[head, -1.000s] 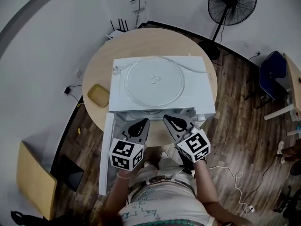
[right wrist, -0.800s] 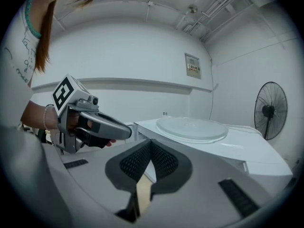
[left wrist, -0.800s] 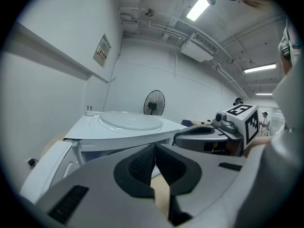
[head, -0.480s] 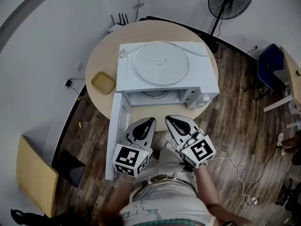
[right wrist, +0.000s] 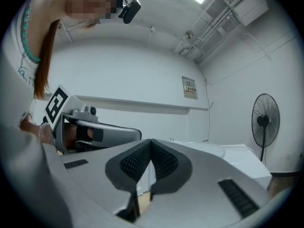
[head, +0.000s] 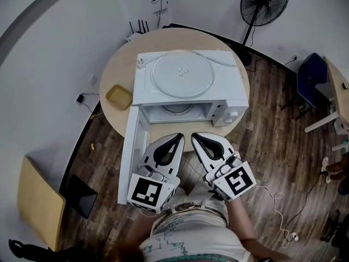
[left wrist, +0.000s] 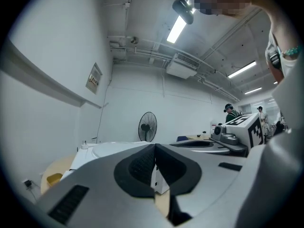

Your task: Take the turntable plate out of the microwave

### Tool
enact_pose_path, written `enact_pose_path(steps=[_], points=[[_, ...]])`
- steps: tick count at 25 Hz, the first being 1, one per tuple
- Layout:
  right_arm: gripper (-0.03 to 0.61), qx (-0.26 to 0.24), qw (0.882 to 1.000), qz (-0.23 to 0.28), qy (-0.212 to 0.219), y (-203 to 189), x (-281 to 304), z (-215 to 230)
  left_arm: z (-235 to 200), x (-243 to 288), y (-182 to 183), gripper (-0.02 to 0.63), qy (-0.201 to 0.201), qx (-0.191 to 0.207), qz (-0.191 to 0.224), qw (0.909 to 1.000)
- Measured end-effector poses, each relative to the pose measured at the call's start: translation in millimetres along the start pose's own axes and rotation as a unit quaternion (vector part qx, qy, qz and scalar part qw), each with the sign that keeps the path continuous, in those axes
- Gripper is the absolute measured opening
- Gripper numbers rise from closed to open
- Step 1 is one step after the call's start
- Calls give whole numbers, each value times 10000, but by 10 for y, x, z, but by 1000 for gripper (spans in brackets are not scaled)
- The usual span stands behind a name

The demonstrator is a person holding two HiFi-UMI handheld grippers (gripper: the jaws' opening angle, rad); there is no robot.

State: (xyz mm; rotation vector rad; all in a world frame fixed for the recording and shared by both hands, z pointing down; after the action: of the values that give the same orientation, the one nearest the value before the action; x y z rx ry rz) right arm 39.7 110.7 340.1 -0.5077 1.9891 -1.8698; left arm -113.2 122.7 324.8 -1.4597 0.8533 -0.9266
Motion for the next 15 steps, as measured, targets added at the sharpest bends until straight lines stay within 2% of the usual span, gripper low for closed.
enact_pose_path(steps=[4, 11, 15], points=[[-9, -69, 9993, 282, 227, 200, -149, 61, 234, 16, 154, 14, 249, 125, 172, 9995], [-9, -1, 9989, 296, 367, 410, -527, 319, 634, 81, 327, 14, 773, 41, 530, 9956], [-9, -61, 9976, 214, 658, 392, -695, 420, 919, 142, 340, 14, 1012, 63, 415, 9940]])
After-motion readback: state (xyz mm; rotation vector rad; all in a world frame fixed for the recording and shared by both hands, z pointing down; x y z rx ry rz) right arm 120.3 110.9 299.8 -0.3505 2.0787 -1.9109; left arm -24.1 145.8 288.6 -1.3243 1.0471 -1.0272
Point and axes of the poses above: the fingertips, and each gripper's own axes: x forward along the fingers, z to its right, y out of its top, the point moved 9 cm from there along -x, backward along the fingers, and after that the axes turned 12 degrees about y, right-handed, at the moved point
